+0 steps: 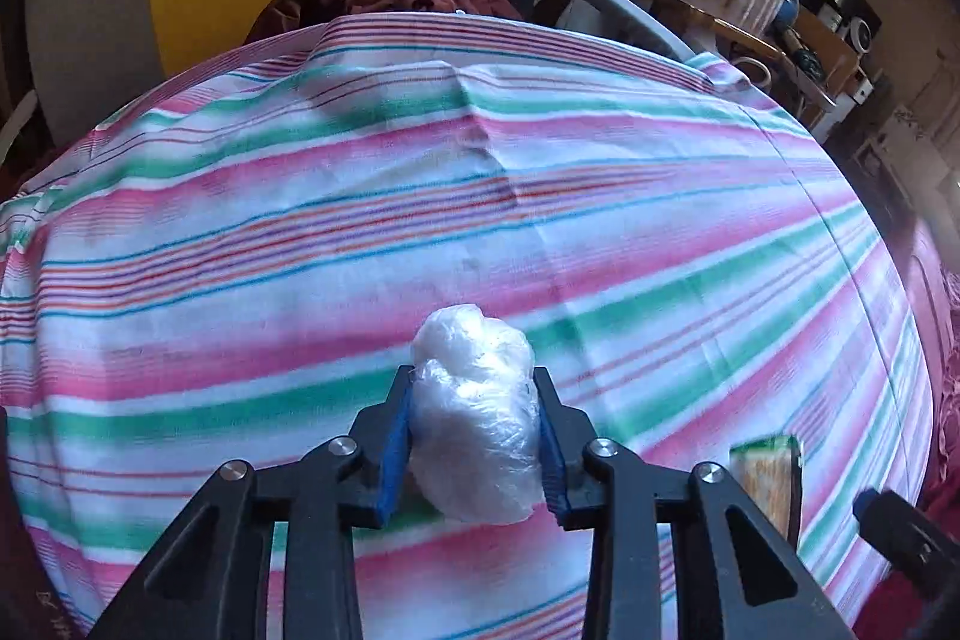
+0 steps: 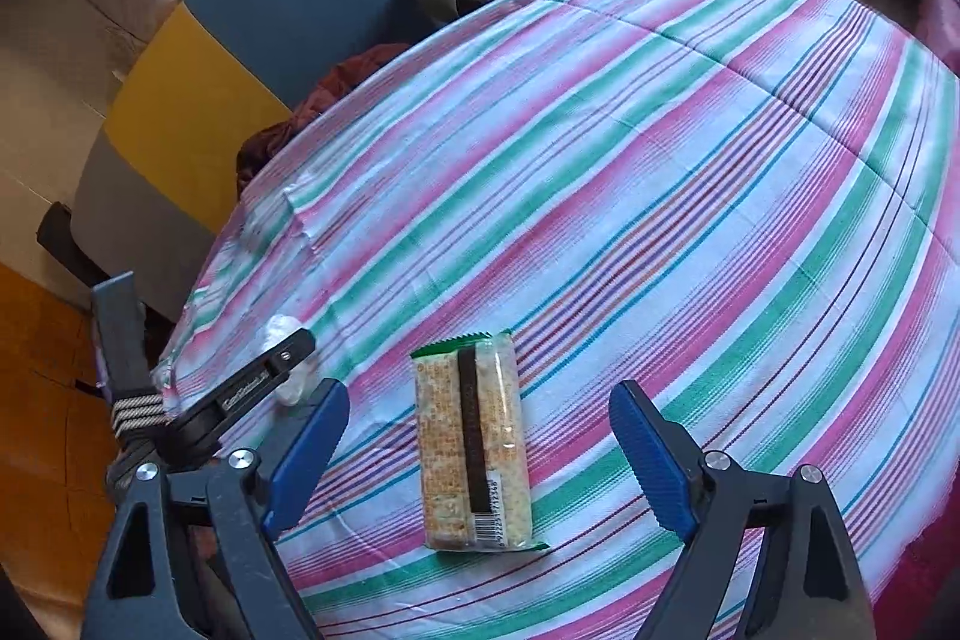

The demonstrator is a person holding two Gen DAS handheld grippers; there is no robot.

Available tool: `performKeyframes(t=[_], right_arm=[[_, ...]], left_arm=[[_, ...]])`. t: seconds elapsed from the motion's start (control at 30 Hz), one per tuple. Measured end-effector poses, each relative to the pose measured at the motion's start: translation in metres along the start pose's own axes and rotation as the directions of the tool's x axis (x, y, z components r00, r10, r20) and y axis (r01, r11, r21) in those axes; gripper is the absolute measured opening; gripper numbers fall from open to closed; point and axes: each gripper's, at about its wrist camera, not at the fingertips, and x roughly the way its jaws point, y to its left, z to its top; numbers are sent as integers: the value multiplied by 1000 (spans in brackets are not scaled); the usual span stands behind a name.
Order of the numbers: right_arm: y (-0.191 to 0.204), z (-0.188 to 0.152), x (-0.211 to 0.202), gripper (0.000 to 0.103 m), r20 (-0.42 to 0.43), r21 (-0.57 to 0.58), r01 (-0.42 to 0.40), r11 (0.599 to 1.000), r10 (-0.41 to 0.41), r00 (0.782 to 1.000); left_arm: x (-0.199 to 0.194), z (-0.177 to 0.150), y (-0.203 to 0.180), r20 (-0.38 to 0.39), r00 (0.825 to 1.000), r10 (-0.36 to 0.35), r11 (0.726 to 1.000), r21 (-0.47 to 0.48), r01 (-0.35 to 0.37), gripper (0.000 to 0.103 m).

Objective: Organize objects
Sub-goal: 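Grasp the white plastic-wrapped ball with the left tool, then grasp the last cracker bar with the right tool while the left tool holds the ball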

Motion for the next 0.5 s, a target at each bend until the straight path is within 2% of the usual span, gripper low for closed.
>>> performKeyframes(t=[0.1, 0.33, 0.5], right_arm=[[4, -2, 12, 89, -55, -37, 38, 999, -40, 998], [22, -12, 32, 89, -108, -183, 114, 976, -136, 985], [40, -25, 49, 89, -119, -335, 185, 924, -237, 964]], left_arm=[[-11, -17, 1, -1, 1000, 13, 999, 31, -12, 35], [-41, -70, 11, 0, 1000, 10, 999, 47, -10, 35], [-58, -100, 15, 18, 1000, -8, 999, 46, 7, 35]])
